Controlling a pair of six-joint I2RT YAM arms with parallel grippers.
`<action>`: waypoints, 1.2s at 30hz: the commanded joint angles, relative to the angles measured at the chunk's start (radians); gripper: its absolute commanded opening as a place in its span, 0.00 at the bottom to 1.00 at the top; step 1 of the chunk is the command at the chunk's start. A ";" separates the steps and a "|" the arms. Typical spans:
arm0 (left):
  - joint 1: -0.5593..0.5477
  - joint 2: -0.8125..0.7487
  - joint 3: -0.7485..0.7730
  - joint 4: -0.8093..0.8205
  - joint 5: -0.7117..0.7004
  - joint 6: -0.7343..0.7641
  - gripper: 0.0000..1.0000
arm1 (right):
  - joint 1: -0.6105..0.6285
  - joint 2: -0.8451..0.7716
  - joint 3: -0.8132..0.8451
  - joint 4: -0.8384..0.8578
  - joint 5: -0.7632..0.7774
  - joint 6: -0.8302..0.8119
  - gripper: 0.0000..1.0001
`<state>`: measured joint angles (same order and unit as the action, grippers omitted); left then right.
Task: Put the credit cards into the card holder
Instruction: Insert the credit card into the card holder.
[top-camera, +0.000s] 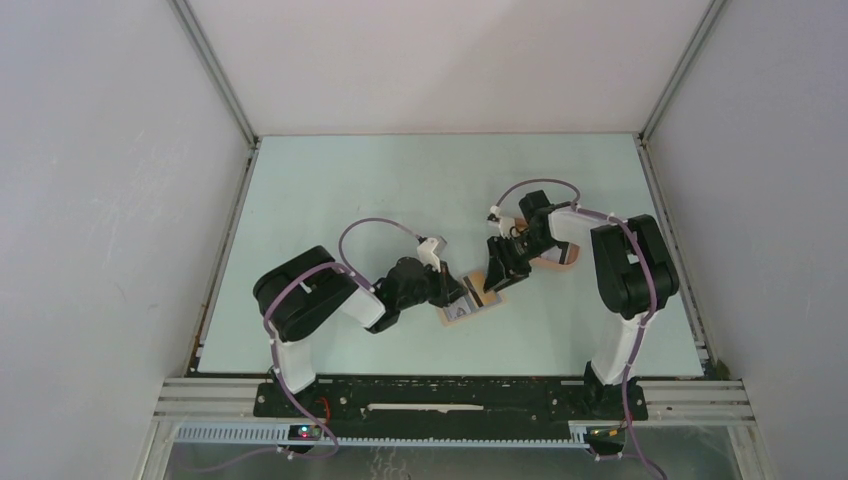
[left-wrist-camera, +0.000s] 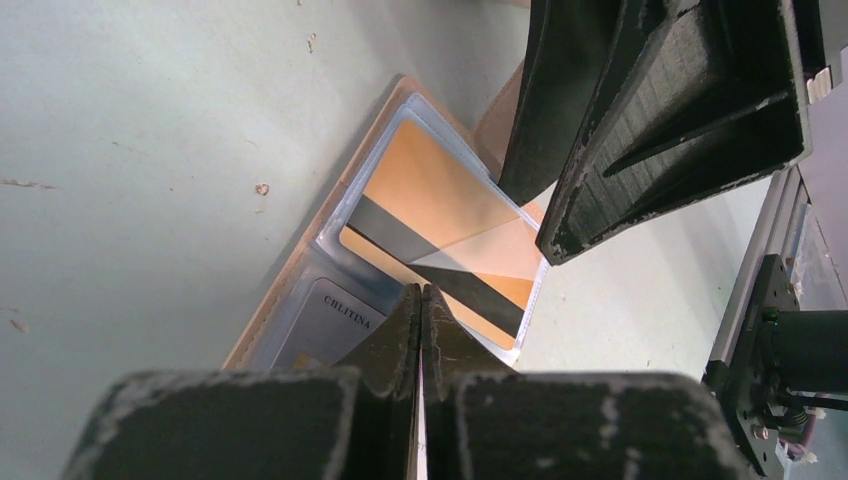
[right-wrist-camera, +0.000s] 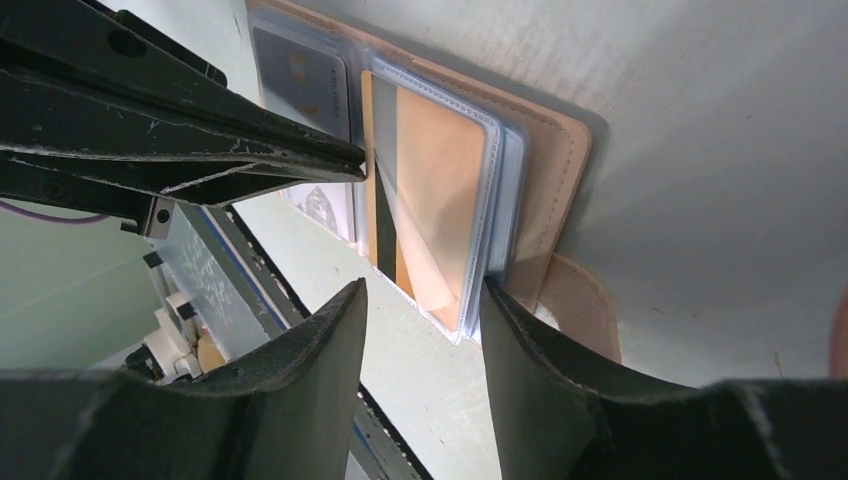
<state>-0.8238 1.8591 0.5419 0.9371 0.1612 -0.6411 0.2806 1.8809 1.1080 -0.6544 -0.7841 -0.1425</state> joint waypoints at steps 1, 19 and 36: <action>0.006 0.015 0.042 -0.013 -0.001 -0.008 0.00 | -0.006 0.035 0.039 -0.016 -0.006 0.008 0.55; 0.008 0.023 0.059 -0.046 0.003 -0.009 0.00 | -0.034 -0.007 0.046 -0.038 -0.112 -0.023 0.50; 0.011 0.027 0.062 -0.043 0.016 -0.011 0.00 | -0.046 0.065 0.060 -0.066 -0.174 -0.015 0.51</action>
<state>-0.8192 1.8721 0.5709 0.9077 0.1646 -0.6533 0.2459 1.9289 1.1381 -0.6914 -0.9016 -0.1501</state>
